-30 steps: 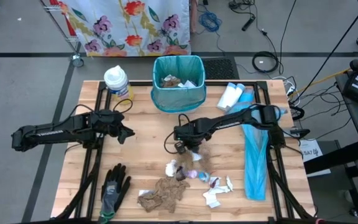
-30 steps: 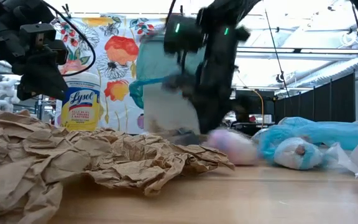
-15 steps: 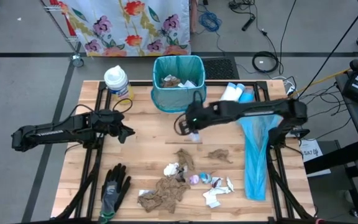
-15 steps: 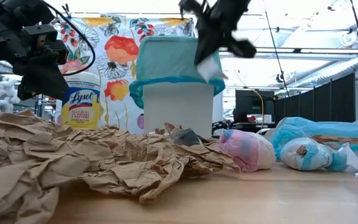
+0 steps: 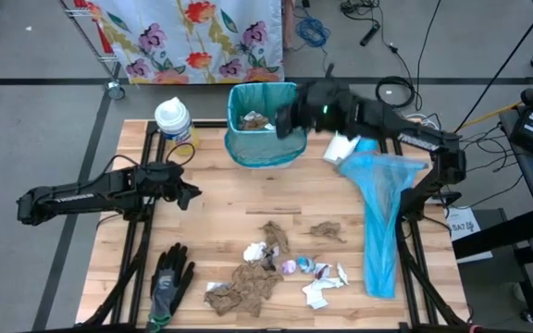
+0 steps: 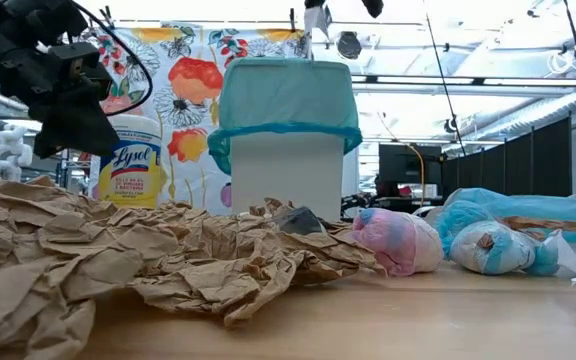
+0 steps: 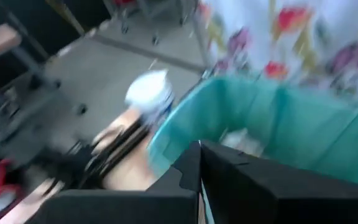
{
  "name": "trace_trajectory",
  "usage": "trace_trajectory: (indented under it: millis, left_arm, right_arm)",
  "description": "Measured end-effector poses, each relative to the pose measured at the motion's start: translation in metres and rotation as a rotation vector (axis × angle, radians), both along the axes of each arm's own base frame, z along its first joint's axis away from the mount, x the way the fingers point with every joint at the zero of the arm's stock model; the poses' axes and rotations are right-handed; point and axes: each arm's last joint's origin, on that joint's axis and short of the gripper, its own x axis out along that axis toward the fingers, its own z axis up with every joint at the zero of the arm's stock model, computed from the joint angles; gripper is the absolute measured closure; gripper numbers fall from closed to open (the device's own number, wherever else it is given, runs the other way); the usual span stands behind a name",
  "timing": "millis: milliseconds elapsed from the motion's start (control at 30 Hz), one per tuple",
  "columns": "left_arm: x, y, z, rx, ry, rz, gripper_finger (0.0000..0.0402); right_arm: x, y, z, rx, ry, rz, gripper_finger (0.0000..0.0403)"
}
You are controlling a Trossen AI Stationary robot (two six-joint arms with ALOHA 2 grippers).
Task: Place trash/remove bag and relplace
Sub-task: Put the white-black paper into the white trash bin, then put the brown napkin into the white trash bin
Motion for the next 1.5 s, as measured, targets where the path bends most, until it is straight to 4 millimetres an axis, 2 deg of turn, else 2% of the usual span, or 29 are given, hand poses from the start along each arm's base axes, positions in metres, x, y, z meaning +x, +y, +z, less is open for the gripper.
trace_trajectory:
  millis: [67,167,333,500,700,900,1100,1267,1400,1500]
  left_arm:
    - [0.001,0.001,0.002,0.012,-0.024,0.007,0.0275]
    - [0.004,0.002,0.007,0.034,-0.077,0.02,0.0275]
    - [0.009,0.003,0.014,0.037,-0.169,0.031,0.0275]
    - [0.009,0.003,0.015,0.013,-0.19,0.048,0.0275]
    - [0.009,0.003,0.015,0.01,-0.19,0.044,0.0275]
    - [0.009,0.003,0.015,0.01,-0.19,0.044,0.0275]
    - [0.009,0.003,0.015,0.012,-0.188,0.042,0.0275]
    - [0.009,0.002,0.015,-0.006,-0.192,0.014,0.0275]
    - [0.009,0.001,0.015,-0.001,-0.187,-0.011,0.0275]
    - [0.009,0.001,0.015,0.016,-0.184,-0.054,0.0275]
  right_arm:
    - [-0.002,-0.016,0.005,-0.065,-0.015,-0.025,0.0403]
    - [0.0,-0.037,0.002,-0.149,0.035,-0.041,0.0403]
    - [0.011,-0.066,-0.021,-0.157,0.133,-0.079,0.0386]
    - [0.024,-0.079,-0.04,-0.125,0.178,-0.005,0.0331]
    - [0.019,-0.078,-0.038,-0.111,0.192,0.009,0.0266]
    - [-0.018,-0.057,-0.016,-0.06,0.234,0.026,0.0246]
    - [-0.049,-0.018,-0.02,0.189,0.384,0.065,0.0249]
    - [-0.053,0.03,-0.05,0.353,0.634,0.081,0.0249]
    - [-0.047,0.071,-0.089,0.397,0.766,0.083,0.025]
    - [-0.045,0.093,-0.123,0.463,0.845,0.087,0.025]
